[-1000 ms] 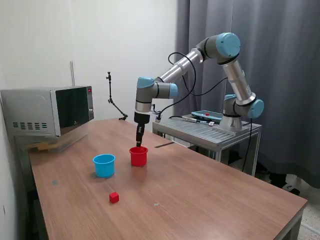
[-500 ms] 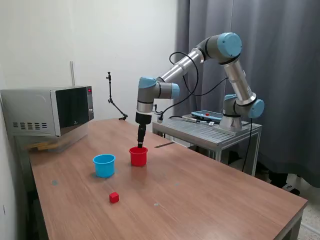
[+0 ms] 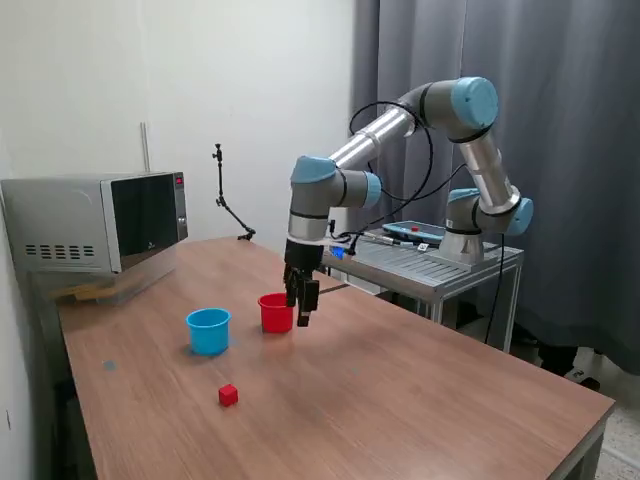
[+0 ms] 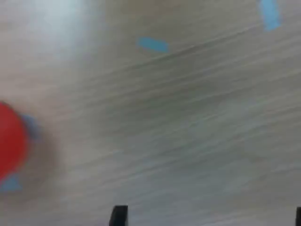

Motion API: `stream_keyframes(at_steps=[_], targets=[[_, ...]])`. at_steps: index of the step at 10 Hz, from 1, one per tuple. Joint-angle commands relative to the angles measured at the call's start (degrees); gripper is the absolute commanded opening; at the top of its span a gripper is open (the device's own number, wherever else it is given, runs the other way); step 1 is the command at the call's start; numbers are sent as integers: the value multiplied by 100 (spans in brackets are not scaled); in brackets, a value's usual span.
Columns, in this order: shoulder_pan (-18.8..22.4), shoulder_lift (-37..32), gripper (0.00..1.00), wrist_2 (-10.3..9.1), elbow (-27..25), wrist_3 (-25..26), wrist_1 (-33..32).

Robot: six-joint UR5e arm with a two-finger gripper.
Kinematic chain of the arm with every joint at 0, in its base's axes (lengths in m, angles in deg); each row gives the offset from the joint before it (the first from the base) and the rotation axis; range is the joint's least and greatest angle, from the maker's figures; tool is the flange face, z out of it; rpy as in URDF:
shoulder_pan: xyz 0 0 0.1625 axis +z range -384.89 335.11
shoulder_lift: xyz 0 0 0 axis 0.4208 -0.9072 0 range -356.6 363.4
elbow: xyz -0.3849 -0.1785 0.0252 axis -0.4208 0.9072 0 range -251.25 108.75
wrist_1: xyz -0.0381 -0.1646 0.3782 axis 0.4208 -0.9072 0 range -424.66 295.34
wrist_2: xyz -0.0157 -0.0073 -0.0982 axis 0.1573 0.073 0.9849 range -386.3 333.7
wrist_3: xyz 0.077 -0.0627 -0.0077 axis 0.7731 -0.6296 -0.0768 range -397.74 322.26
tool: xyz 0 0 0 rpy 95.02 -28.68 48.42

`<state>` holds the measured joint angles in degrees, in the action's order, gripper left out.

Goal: Place red objects in the red bin, and blue objects in the blue bin.

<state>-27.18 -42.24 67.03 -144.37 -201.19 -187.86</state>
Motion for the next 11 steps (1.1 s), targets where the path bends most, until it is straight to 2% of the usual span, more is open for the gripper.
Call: stream_keyframes(at_steps=[1, 2, 4, 5, 7, 8, 9, 10, 11], targets=[[177, 407, 100, -418, 736, -826, 839], [134, 486, 100, -429, 955, -1151, 929], [98, 837, 100, -421, 1806, -1661, 1743], [11, 908, 100, -421, 2089, -1960, 1773], [-226, 1285, 100, -421, 2503, -1893, 1800], [-288, 1434, 100, -421, 2661, -1797, 1791], [-358, 1488, 100, -429, 2671, -1474, 1800], [-507, 1497, 100, -438, 2680, -644, 1791], [-569, 1506, 100, -595, 2672, -227, 1791]])
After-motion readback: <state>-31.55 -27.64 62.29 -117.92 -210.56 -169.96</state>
